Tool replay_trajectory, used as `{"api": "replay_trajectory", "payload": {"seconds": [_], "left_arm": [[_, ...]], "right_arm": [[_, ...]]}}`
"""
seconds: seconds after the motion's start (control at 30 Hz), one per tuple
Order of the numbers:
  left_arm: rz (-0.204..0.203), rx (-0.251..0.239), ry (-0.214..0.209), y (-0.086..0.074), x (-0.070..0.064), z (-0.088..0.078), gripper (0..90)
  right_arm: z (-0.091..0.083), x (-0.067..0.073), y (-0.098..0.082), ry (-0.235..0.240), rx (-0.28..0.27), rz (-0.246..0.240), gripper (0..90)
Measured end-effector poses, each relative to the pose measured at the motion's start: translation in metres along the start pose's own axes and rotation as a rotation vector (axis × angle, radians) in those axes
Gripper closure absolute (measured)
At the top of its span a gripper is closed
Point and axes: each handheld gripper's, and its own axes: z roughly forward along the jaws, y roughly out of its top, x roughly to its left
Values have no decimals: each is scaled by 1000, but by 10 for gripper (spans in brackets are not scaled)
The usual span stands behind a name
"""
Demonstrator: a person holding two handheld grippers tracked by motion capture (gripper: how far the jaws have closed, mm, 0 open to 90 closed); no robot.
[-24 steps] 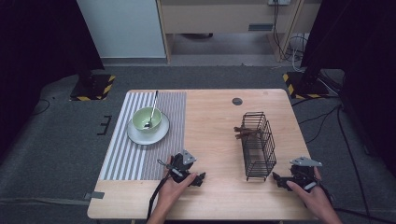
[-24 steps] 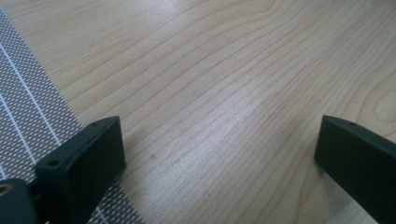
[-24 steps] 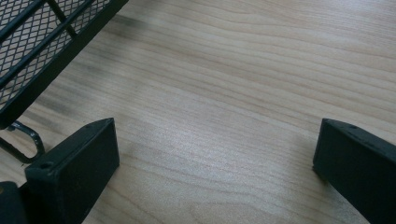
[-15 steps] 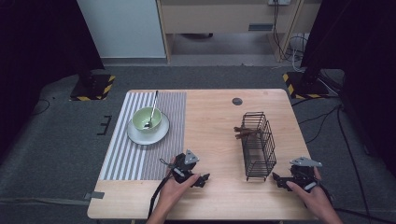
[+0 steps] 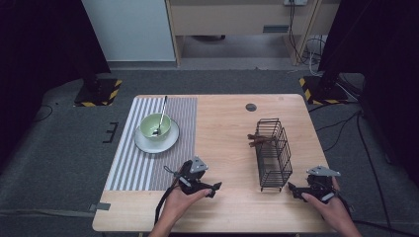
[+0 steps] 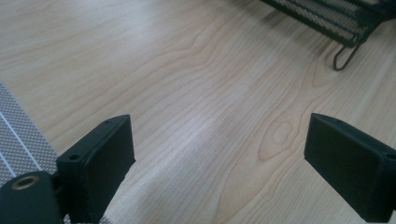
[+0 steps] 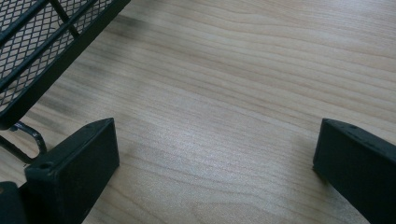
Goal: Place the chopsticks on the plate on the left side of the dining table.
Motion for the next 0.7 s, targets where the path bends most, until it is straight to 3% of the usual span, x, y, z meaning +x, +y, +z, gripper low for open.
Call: {"api": "replay_trajectory", "payload": {"seconds": [0.27, 0.43, 0.57, 0.7], "left_arm": [[21, 11, -14, 23, 8, 1, 134], [63, 38, -22, 41, 7, 3, 153], [71, 29, -40, 55, 5, 3, 139], [53, -4, -65, 69, 5, 5, 123]], "right_arm": [[0, 0, 0, -1, 0, 3, 4], [1, 1, 1, 2, 2, 0, 4], [2, 1, 2, 8, -3, -11, 4], [2, 1, 3, 15, 2, -16, 4]]}}
